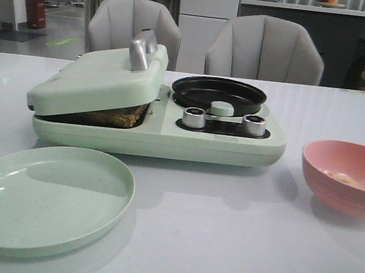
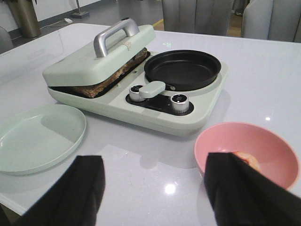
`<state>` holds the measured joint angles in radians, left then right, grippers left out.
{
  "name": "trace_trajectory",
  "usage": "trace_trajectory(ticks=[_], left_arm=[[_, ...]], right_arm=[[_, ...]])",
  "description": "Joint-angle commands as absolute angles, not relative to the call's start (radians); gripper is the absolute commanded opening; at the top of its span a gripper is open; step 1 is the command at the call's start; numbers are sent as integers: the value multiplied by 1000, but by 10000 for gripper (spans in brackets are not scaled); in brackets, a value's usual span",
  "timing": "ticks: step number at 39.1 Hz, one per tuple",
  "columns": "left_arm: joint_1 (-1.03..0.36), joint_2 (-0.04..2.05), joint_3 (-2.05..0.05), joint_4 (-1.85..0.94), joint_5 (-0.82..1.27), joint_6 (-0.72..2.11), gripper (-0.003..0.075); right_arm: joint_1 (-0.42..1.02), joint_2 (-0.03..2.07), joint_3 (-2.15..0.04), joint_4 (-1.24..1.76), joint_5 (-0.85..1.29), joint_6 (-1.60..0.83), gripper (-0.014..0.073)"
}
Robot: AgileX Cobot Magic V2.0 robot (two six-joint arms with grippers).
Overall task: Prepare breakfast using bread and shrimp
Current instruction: 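Release the handle and raise the left gripper away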
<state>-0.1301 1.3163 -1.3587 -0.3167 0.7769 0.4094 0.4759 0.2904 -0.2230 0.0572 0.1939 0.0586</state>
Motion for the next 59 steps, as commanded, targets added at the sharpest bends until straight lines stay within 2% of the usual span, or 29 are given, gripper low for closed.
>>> trace_trajectory(ticks=[1, 17, 28, 31, 33, 34, 45, 59], left_arm=[[-133, 1215, -1340, -313, 675, 382, 205], [-133, 778, -899, -368, 358, 378, 205], [-133, 470, -648, -390, 311, 378, 203], [-146, 392, -597, -399, 302, 378, 161], [-169, 343, -563, -393, 299, 378, 106], [-181, 321, -548, -388, 302, 378, 110], [-273, 191, -415, -306, 298, 378, 117], [-362, 177, -359, -324, 225, 378, 117]], right_arm=[[473, 294, -252, 54, 121, 56, 549], [473, 294, -252, 54, 121, 56, 549], [473, 294, -252, 53, 113, 56, 549], [473, 294, -252, 53, 113, 56, 549], [473, 294, -252, 53, 112, 56, 549], [473, 294, -252, 53, 112, 56, 549], [473, 294, -252, 53, 115, 56, 549], [470, 306, -289, 45, 95, 56, 549]])
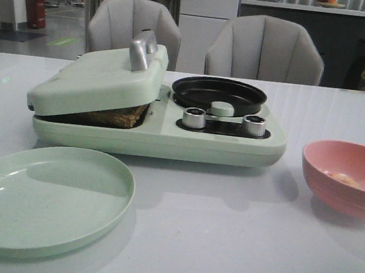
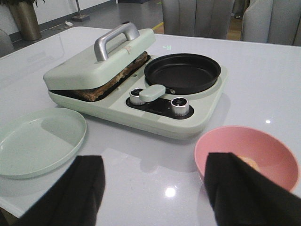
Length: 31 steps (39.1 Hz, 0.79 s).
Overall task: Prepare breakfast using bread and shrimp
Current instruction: 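Release the handle and raise the left gripper away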
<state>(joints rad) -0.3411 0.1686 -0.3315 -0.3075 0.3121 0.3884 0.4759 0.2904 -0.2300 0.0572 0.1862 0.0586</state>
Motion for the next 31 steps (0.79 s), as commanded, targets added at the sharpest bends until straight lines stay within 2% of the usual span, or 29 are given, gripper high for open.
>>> trace_trajectory(ticks=[1, 6, 17, 31], left_arm=[[-368, 177, -359, -324, 225, 378, 117], [-381, 177, -359, -332, 225, 378, 117], [-381, 177, -359, -368, 220, 378, 116], [-381, 177, -359, -369, 219, 378, 115]], right_arm=[[462, 317, -303, 36, 99, 56, 549], [400, 414, -394, 31, 155, 56, 549], [133, 692, -614, 83, 338, 57, 549], [7, 1118, -805, 122, 420, 30, 549]])
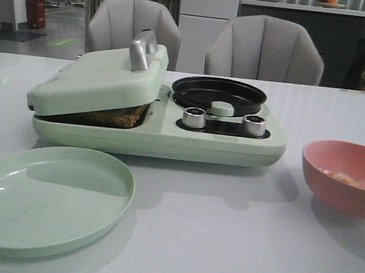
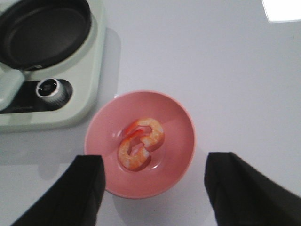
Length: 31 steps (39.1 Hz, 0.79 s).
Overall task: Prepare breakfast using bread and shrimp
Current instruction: 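Release the handle and raise the left gripper away, then lower the right gripper to the pink bowl rim and grasp it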
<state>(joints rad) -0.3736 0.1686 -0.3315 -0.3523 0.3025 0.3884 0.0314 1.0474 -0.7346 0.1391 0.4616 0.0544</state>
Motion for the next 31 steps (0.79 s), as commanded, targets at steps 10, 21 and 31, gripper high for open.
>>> trace_trajectory(ticks=[10, 21, 31], left_arm=[[-381, 177, -359, -369, 219, 378, 115], [-381, 177, -359, -369, 219, 378, 115], [-381, 177, -359, -369, 219, 378, 114]], right_arm=[[-70, 1383, -958, 136, 505, -12, 549], [-70, 1568, -1038, 172, 518, -42, 549], [-70, 1698, -1083, 251, 525, -43, 363]])
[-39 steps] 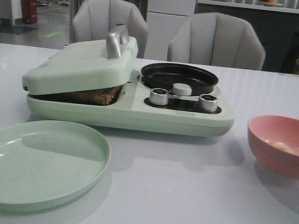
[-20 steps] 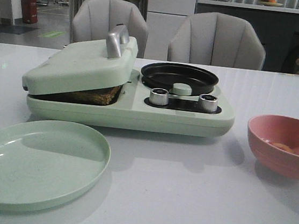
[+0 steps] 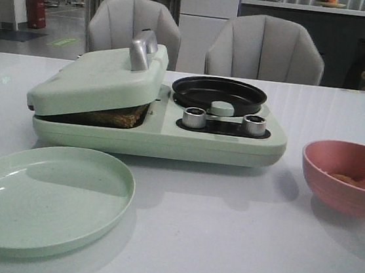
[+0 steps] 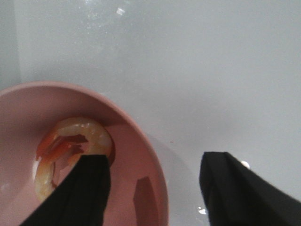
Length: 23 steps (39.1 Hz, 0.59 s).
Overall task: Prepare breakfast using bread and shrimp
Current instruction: 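Lower the right gripper to the pink bowl rim and grasp it, then lift the pink bowl with the right gripper toward the frying pan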
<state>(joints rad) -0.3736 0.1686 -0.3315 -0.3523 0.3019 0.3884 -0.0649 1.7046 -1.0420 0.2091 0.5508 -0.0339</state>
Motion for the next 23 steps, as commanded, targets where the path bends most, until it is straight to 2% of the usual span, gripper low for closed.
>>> trace_trajectory(ticks=[1, 5, 23], left_arm=[[-381, 177, -359, -369, 219, 378, 114], [-381, 177, -359, -369, 219, 378, 114], [-381, 177, -359, -369, 219, 378, 114]], right_arm=[[-70, 1710, -1087, 266, 529, -43, 306], [-70, 1746, -1091, 291, 532, -43, 132], [-66, 1637, -1240, 302, 468, -123, 141]])
